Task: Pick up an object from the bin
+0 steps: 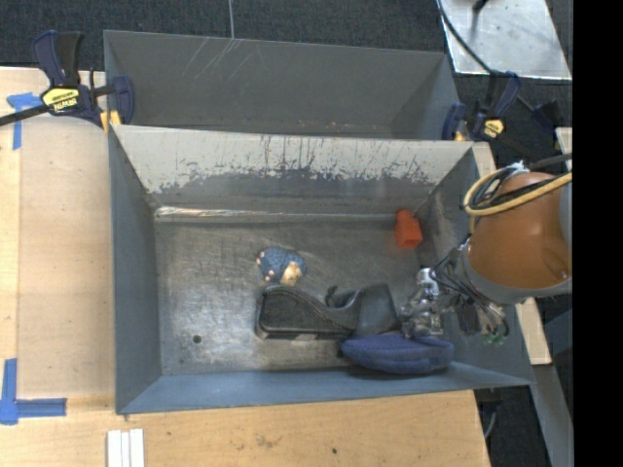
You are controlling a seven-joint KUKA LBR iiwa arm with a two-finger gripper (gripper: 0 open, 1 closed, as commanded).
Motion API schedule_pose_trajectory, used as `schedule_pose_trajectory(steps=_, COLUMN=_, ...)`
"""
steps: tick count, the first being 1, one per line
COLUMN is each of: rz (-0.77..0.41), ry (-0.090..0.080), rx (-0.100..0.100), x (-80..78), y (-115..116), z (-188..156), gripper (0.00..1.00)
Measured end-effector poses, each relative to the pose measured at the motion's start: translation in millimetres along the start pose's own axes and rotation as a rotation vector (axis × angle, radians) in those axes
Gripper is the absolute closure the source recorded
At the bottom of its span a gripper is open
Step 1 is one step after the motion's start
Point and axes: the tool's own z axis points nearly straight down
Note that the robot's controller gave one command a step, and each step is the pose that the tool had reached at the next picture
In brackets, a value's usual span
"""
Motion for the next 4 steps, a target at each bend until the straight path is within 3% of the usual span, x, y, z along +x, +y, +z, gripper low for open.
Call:
schedule_pose_trajectory(steps=1, rz=-0.035, ry=-0.005, rx=0.001, x=-2.9, y=-14.5, z=-115.8, gripper=1.0)
schedule_pose_trajectory(steps=2, rz=0.179, ry=0.008, rx=-0.003, x=-19.0, y=-5.3, z=-27.6, gripper=1.0)
schedule_pose_trajectory(steps=3, rz=0.178, ry=0.005, rx=-0.002, x=-19.8, y=-5.7, z=-29.0, gripper=0.0)
schedule_pose_trajectory(steps=4, rz=0.141, ry=0.002, rx=0.001, x=-42.4, y=23.2, z=11.1, gripper=0.0)
